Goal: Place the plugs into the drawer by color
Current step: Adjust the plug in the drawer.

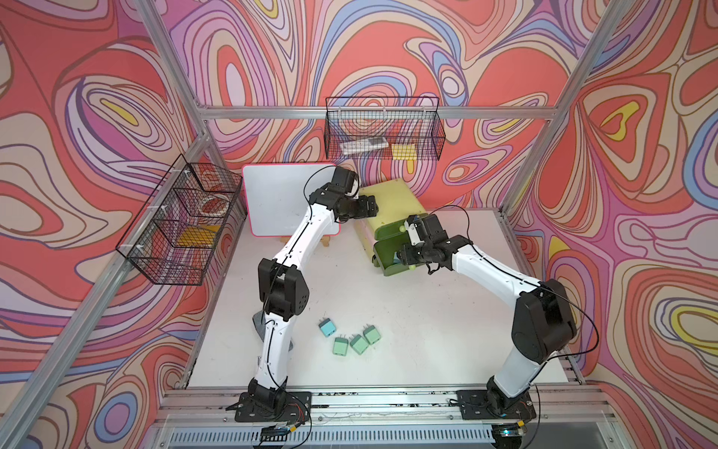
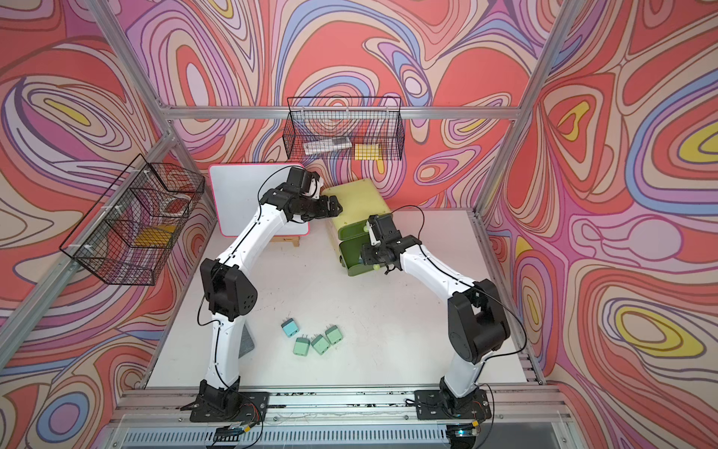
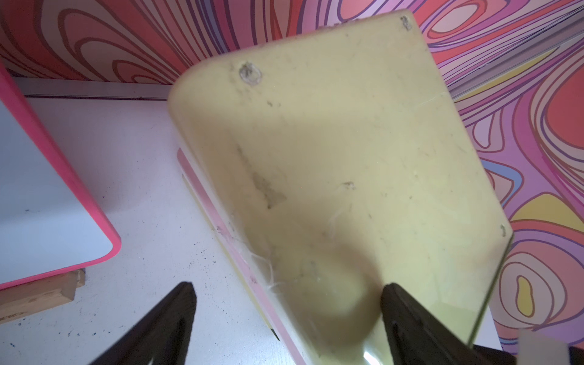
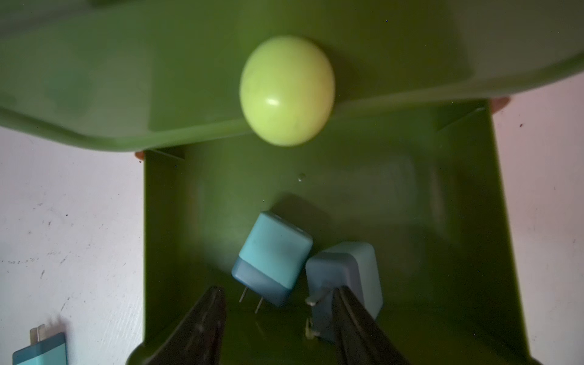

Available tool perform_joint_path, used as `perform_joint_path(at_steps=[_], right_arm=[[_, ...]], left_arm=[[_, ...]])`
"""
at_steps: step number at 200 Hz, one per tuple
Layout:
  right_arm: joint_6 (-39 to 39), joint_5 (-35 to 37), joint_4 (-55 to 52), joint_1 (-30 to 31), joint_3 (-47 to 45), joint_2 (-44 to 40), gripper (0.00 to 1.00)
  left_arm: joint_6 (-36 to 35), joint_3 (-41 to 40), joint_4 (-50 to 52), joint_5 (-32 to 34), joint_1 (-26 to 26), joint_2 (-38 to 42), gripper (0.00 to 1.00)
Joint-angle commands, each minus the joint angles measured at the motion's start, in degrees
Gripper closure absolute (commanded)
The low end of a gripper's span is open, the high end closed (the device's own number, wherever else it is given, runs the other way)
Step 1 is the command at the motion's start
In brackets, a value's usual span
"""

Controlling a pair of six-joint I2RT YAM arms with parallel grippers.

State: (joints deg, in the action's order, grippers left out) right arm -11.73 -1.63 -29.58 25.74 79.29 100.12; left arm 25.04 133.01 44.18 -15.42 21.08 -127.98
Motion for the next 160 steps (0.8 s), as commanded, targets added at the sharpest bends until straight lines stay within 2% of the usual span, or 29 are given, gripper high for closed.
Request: perform_joint_path(at_steps=[1,82,110,136,160], right_arm=[[-0.5,-1.3,0.0,-0.6,1.6,2.6,0.44],[-0.6,-3.8,0.7,-0.8,3.8,4.2,0.44],[0.6,-3.7,0.9,-0.8,3.5,1.7,0.44],[1.0,-4.5,3.1,-0.3,0.9,-4.0,0.44],[2.7,-2.6,6.4,4.6,-3.2,-8.0,0.44]], left_arm=[[-1.4,0.1,3.3,1.7,0.3,-0.2,0.09],[-1.5,0.1,3.5,1.8,0.3,-0.1,0.09],[-1.8,-0.5,3.4,2.4,0.3,0.1,0.09],[-1.7,-1.3,2.6,2.5,0.3,0.8,0.09],[-1.9,-1.3,2.6,2.9,0.3,0.9,0.09]])
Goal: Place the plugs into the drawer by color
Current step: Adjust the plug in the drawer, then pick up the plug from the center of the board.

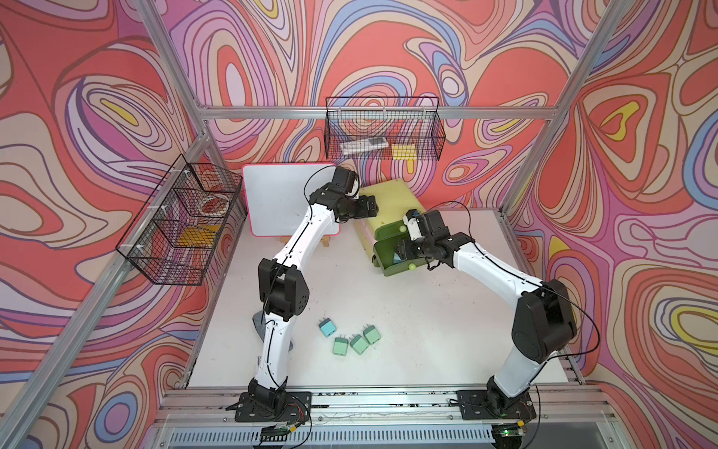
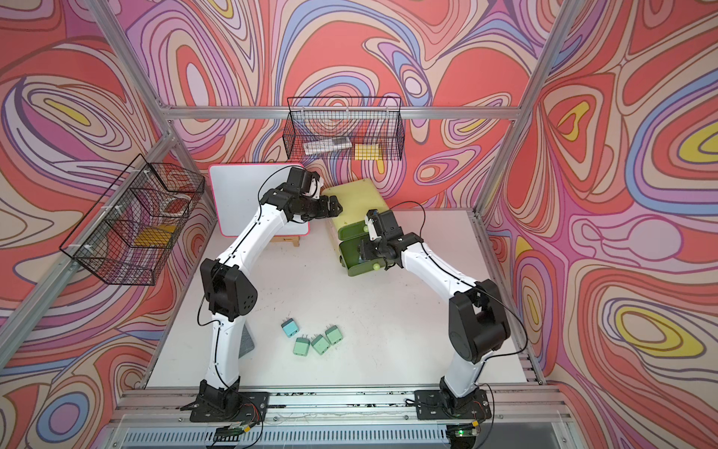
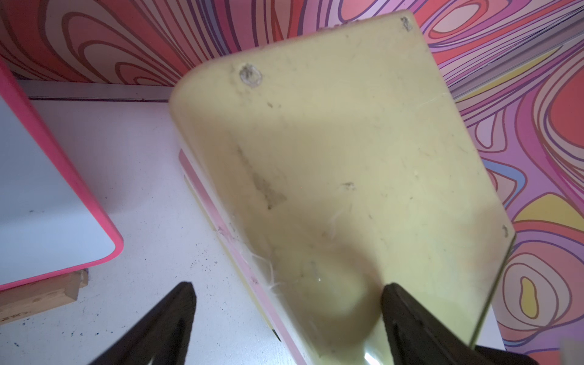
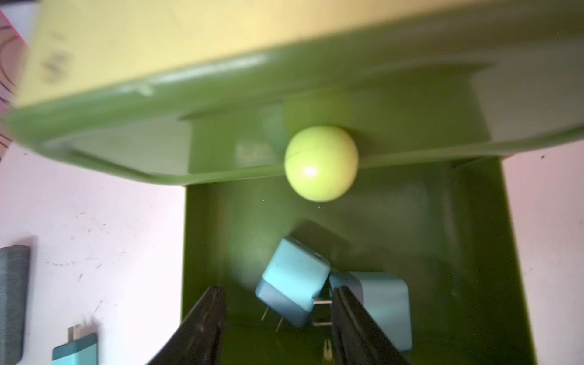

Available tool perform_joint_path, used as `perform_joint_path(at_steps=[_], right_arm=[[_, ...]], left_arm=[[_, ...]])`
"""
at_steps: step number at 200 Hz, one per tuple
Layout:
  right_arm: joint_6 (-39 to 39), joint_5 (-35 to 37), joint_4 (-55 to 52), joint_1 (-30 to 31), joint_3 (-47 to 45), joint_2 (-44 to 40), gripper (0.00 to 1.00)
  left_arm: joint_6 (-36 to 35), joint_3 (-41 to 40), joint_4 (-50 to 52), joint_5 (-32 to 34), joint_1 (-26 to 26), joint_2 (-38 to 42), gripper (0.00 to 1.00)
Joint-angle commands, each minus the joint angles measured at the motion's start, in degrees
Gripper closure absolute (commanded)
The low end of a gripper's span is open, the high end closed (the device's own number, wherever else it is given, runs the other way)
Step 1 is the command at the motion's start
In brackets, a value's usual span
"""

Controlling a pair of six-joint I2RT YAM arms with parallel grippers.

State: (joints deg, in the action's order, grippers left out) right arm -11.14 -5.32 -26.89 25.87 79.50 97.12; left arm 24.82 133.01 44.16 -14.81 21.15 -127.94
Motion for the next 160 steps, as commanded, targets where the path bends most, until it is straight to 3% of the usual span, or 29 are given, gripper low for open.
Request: perform_joint_path(at_steps=[1,41,65,113,160], right_arm=[[2.2,1.2,3.8,4.6,-3.6,-5.1,0.44],[5.6,3.6,13.1,19.6,-12.4,-6.4,0.44],[5.1,3.5,19.6,26.9,-16.0,-2.4,0.43],[6.2,7.2,19.2,35.7,-9.3,11.2,0.43],[6.2,5.4,18.8,38.1,-3.9,17.9,0.36]], left_arm=[[-1.7,-1.3,2.6,2.3,0.2,0.8,0.09],[-1.9,-1.1,2.7,2.5,0.2,0.8,0.09],[-1.8,-1.2,2.7,2.8,0.2,0.6,0.09],[-1.1,-1.2,2.5,2.1,0.2,0.1,0.09],[-1.3,-1.9,2.4,2.3,0.2,0.7,0.09]])
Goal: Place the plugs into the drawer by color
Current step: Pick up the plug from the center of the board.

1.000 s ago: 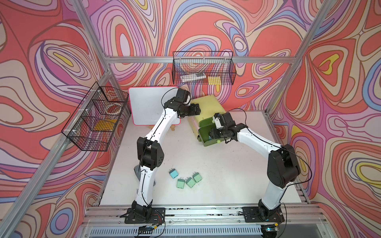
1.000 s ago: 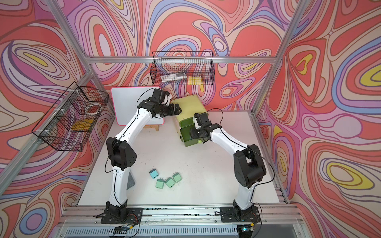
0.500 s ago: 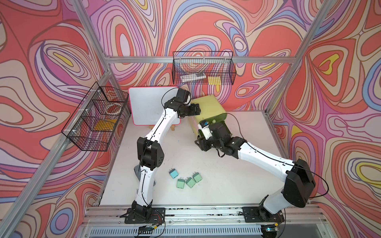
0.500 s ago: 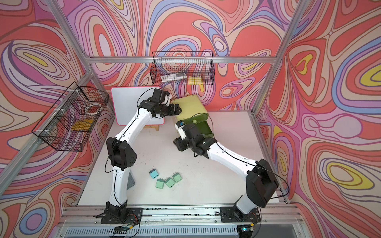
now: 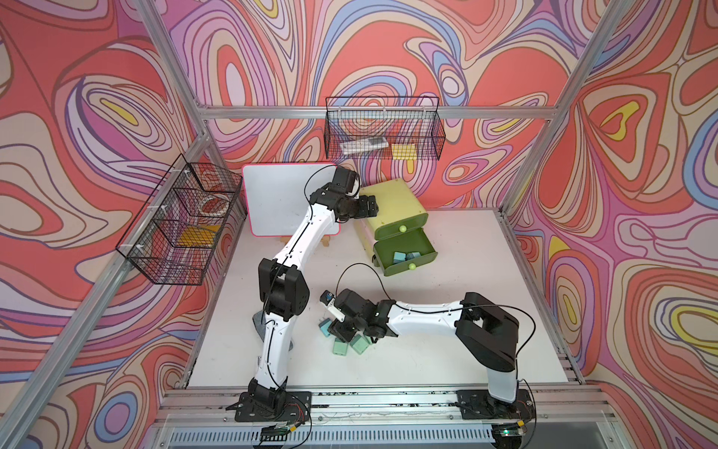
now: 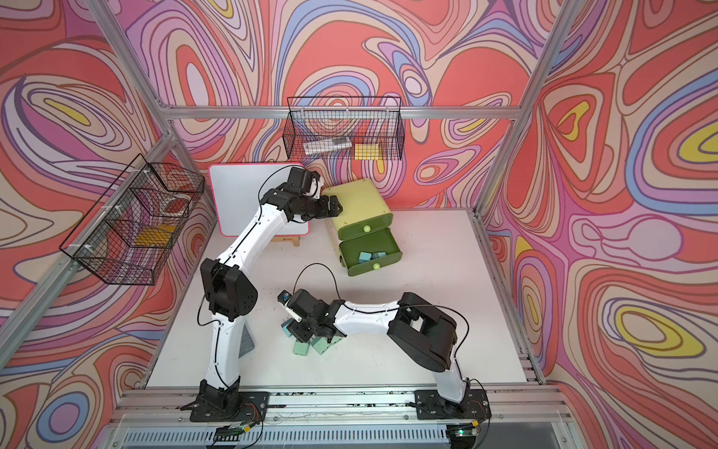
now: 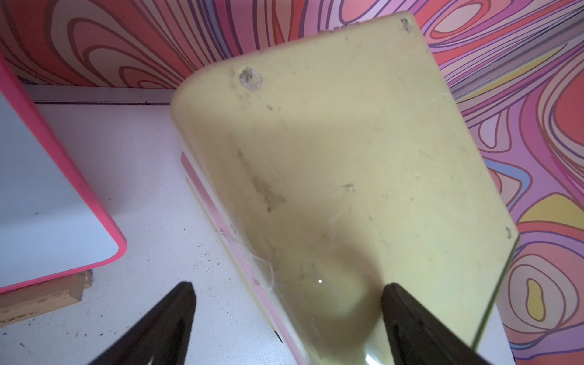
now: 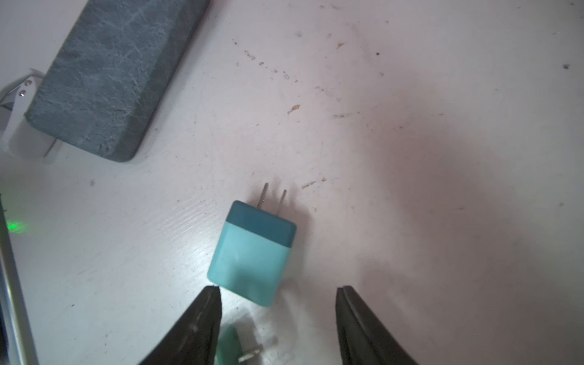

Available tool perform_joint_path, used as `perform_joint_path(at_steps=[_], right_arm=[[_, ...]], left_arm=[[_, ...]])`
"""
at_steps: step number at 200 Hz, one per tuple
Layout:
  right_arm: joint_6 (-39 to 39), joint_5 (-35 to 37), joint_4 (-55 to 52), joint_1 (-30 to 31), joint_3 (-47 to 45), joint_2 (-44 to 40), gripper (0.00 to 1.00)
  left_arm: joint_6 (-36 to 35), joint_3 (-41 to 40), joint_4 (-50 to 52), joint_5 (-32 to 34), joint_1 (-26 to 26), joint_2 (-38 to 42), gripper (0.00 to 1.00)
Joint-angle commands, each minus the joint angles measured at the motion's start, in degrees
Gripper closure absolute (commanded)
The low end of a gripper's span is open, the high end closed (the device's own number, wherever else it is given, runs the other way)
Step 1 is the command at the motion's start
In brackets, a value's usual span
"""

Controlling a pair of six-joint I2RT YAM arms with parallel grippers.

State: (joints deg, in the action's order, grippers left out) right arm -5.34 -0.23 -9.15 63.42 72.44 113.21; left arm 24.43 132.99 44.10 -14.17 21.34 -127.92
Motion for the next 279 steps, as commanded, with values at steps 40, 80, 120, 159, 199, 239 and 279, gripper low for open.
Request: perform_joint_path(at_steps=[40,80,120,159,199,239,279], right_arm=[[-1.2,2.8,-3.0,1.2,9.0,7.6,0.30],[-2.7,3.0,-4.4,1.2,10.1,9.6,0.35],[-3.5,3.8,-4.4,1.2,9.5,9.6,0.50],[-3.4,8.1,-3.6,0.9,6.4,3.9,0.61],[-5.8,11.3,-3.6,-3.6,-0.4,-8.6,0.62],[-4.8,16.8,-7.0,-9.9,-6.6,-23.8,0.62],[-0.8,15.9,-6.8,-21.0,-8.3,-29.2,0.61]], left_arm=[[-0.9,-2.2,2.4,1.5,0.1,0.8,0.09],[-0.8,-2.3,2.3,1.6,0.1,0.8,0.09],[-0.7,-2.5,2.2,1.6,0.3,0.5,0.09],[-0.9,-2.6,2.3,1.7,0.4,0.6,0.09],[-1.1,-2.6,2.3,1.7,0.4,0.9,0.09],[-0.9,-2.5,2.1,1.3,0.4,1.3,0.09],[-1.0,-2.6,2.0,1.5,0.5,1.0,0.09]])
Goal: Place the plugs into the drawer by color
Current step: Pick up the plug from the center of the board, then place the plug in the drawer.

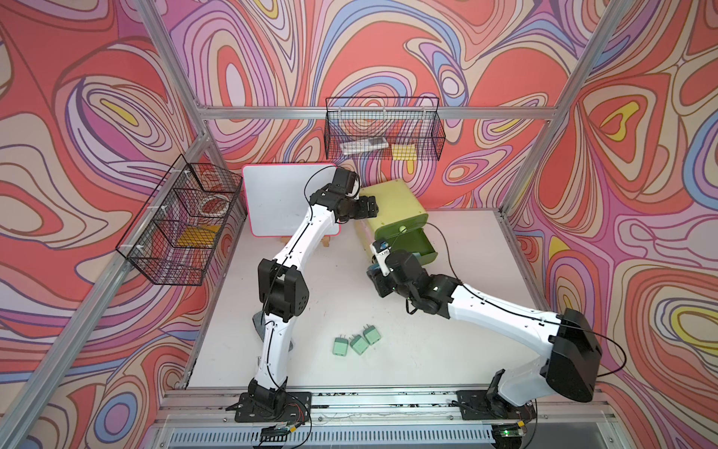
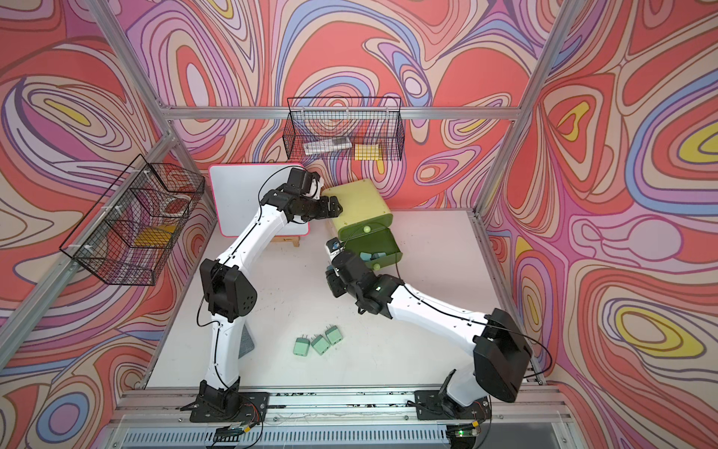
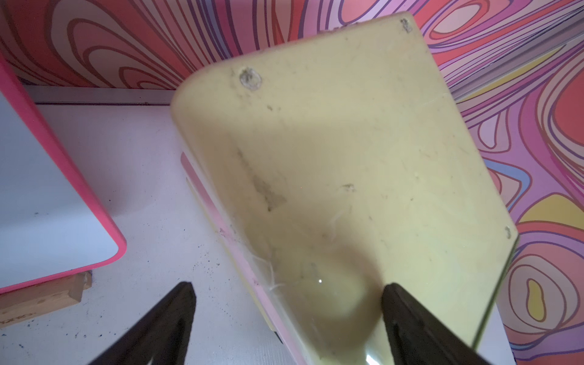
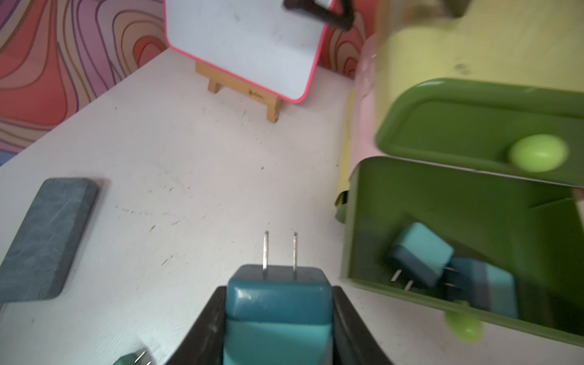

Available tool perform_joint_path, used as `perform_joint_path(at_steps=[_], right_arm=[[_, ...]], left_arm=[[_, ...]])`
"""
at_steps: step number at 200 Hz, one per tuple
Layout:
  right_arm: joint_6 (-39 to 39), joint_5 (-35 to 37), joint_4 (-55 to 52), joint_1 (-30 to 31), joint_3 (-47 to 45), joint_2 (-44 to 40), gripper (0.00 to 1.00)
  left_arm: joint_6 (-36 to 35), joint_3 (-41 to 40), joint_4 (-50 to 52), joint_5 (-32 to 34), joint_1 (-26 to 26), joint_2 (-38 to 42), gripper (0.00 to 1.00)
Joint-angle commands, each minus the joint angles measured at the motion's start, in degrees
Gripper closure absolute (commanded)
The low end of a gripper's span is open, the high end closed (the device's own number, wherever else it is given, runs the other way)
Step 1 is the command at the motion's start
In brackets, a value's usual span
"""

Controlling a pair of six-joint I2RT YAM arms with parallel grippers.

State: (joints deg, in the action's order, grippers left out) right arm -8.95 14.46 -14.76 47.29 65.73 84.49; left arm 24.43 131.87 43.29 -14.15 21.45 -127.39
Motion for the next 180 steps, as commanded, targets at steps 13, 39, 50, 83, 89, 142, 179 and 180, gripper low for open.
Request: perform_joint_path(at_steps=[13,39,50,83,89,142,179,180], right_arm=[[3.8,0.7,-0.2,-8.2,-1.3,-0.1,0.61],[4.7,-2.2,1.9,-14.5,-0.6,1.3,0.60],[5.0,-3.2,2.2,-16.5,0.1,2.6,0.61],[5.4,-5.6,5.3,-21.3,0.3,5.5,0.60],[5.7,-5.9,5.7,-22.0,0.3,5.9,0.60],[6.0,-6.9,9.1,-24.6,0.7,9.3,0.61],[4.3,-10.7,12.7,-24.6,1.2,11.2,0.60],[4.3,-10.8,12.8,-24.6,1.2,11.2,0.60]], left_arm=[[-0.9,-1.4,2.8,1.4,0.3,0.3,0.09],[-0.8,-1.5,2.4,1.2,0.3,0.2,0.09],[-0.7,-1.4,2.4,0.8,0.4,0.0,0.09],[-0.8,-1.4,2.4,1.0,0.3,-0.2,0.09],[-0.8,-1.4,2.4,0.9,0.3,-0.3,0.09],[-1.0,-1.2,2.5,1.1,0.4,-0.7,0.09],[-1.1,-1.2,2.7,1.3,0.3,-0.7,0.09],[-1.1,-1.2,2.7,1.3,0.3,-0.7,0.09]])
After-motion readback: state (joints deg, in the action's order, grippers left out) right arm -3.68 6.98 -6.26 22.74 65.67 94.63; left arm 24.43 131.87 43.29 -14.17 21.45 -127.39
